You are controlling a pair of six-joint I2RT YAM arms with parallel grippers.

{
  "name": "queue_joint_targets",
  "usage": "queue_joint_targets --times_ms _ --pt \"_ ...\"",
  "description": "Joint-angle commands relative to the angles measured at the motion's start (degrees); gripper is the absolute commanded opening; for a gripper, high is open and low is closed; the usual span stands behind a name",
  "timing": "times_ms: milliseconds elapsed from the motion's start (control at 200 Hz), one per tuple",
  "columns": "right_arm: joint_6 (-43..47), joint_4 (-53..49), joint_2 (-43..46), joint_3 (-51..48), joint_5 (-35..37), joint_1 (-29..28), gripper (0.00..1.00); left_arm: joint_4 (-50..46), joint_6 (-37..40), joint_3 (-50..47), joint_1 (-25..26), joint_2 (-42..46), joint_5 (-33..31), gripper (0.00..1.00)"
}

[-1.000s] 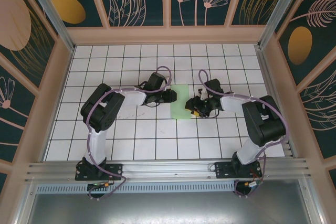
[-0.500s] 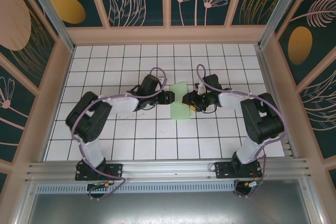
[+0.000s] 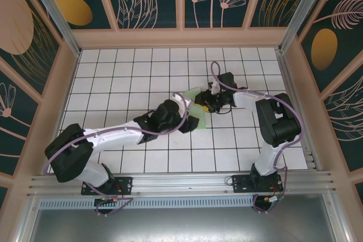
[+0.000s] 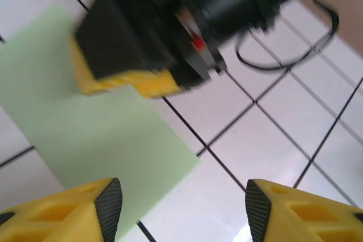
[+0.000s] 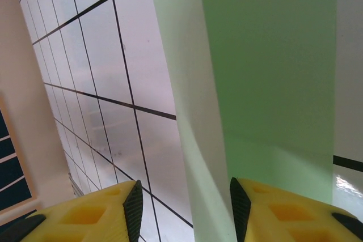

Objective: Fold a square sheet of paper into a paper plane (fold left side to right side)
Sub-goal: Fold the triangle a second time at the center of the table.

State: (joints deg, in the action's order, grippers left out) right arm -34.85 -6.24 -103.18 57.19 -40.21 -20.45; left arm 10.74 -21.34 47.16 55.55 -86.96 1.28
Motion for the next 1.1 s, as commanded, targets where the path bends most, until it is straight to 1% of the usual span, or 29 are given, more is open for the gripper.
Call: queue_joint_targets --times_ms 0,105,140,280,400,616,791,931,1021,1096 --pt "0.93 -1.41 -0.75 1.93 -0.84 0.57 0.47 -6.98 3.21 6.61 4.19 -5.33 -6.23 0.64" --pt "1.01 -1.55 -1.2 2.14 -0.93 0.59 0.48 -12.16 3.61 13.5 8.04 -10.83 -11.11 0.67" --pt "1.08 -1.54 -1.22 2.17 -0.93 0.63 0.47 -13.77 3.58 15.26 8.95 -13.83 -12.55 0.67" --pt "1.24 -1.69 -1.46 2.21 -0.85 0.69 0.47 -19.27 2.49 20.49 11.24 -19.04 -18.79 0.7" --pt "1.41 -1.7 -1.7 2.19 -0.76 0.76 0.47 -22.66 1.6 23.02 12.02 -21.89 -23.0 0.72" --pt "1.14 -1.42 -1.86 2.12 -0.75 0.69 0.47 -24.58 1.18 25.06 12.06 -25.15 -27.82 0.77" --pt "0.93 -1.34 -1.89 2.02 -0.71 0.72 0.48 -26.43 1.77 28.82 12.07 -29.18 -30.98 0.78" --pt "1.01 -1.51 -1.94 1.9 -0.76 0.76 0.47 -28.36 2.25 31.25 12.04 -31.3 -33.65 0.73" --pt "1.18 -1.67 -1.88 2.0 -0.67 0.71 0.47 -29.02 2.35 31.87 12.09 -31.69 -34.08 0.65" --pt "1.27 -1.85 -2.02 2.08 -0.41 0.75 0.48 -28.61 2.28 31.52 12.1 -31.16 -33.84 0.56"
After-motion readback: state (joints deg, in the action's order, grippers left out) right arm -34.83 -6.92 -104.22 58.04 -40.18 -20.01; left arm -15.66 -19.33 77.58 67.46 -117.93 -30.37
